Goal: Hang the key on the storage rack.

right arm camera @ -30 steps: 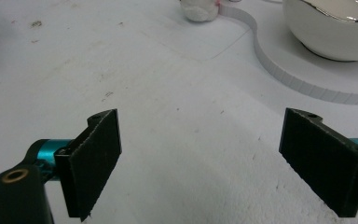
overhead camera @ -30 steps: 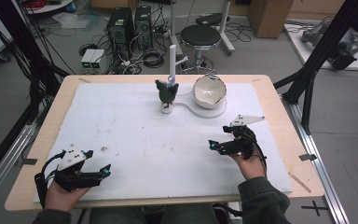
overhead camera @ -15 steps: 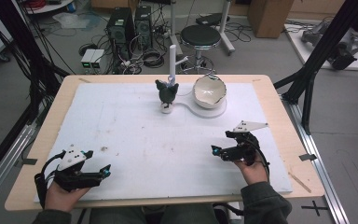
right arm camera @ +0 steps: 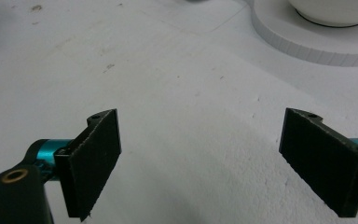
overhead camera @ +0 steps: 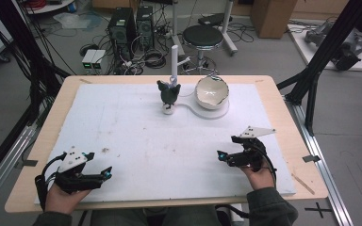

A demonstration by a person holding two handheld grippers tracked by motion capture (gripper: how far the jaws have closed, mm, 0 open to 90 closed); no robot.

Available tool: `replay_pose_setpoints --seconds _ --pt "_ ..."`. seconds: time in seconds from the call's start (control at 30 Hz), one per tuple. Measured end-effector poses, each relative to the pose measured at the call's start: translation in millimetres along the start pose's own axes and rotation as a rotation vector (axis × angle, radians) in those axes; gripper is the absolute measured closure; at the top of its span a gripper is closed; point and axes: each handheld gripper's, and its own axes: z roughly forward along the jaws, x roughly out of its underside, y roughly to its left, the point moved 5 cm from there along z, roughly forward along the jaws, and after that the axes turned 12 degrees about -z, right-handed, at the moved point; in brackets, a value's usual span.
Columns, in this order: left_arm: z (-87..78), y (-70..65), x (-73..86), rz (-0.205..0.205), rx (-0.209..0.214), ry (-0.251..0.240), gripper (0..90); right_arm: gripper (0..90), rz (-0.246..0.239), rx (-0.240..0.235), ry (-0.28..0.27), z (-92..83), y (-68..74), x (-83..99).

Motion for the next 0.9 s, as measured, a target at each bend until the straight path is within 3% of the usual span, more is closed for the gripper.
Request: replay_pose_setpoints --seconds 0.9 --pt "4.7 -1.4 4.3 0.003 0.007 0.023 19.4 11.9 0.000 0.009 -0.004 -6.6 2.1 11.8"
